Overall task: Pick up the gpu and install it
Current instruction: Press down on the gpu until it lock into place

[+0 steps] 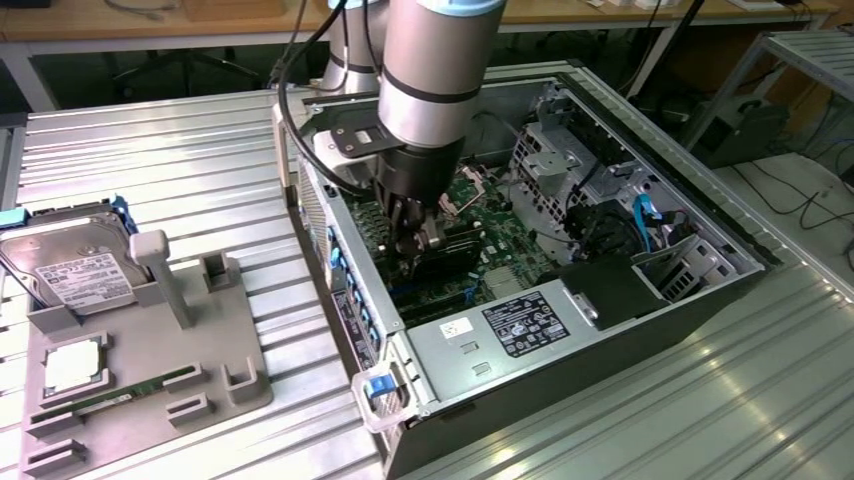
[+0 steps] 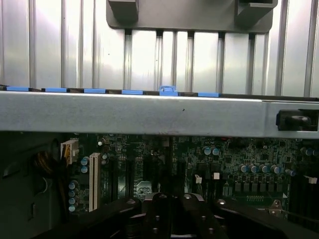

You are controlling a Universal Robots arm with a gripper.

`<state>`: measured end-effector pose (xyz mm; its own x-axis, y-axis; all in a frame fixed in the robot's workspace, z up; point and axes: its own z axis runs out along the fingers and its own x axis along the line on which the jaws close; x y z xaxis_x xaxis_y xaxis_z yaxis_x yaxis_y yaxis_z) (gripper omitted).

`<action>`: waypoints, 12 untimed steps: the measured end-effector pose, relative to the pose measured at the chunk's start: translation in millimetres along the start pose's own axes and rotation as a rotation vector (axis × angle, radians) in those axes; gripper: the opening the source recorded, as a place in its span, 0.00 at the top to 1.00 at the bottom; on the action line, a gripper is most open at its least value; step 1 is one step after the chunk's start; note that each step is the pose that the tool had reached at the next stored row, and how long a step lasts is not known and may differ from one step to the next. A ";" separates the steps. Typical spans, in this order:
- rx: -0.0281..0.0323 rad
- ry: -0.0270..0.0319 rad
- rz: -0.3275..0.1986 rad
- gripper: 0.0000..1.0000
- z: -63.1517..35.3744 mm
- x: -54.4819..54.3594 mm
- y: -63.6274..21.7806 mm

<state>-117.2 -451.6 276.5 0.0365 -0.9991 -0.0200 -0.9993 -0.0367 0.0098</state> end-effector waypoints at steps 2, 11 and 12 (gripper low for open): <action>-0.0007 0.0000 0.000 0.89 2.1 0.1 0.0; -0.0056 0.0002 0.000 0.89 6.0 0.2 0.8; -0.0060 -0.0001 0.000 0.89 6.6 0.2 0.9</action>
<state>-118.2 -451.7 269.9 0.0364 -0.9991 -0.0201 -0.9992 -0.0368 0.0158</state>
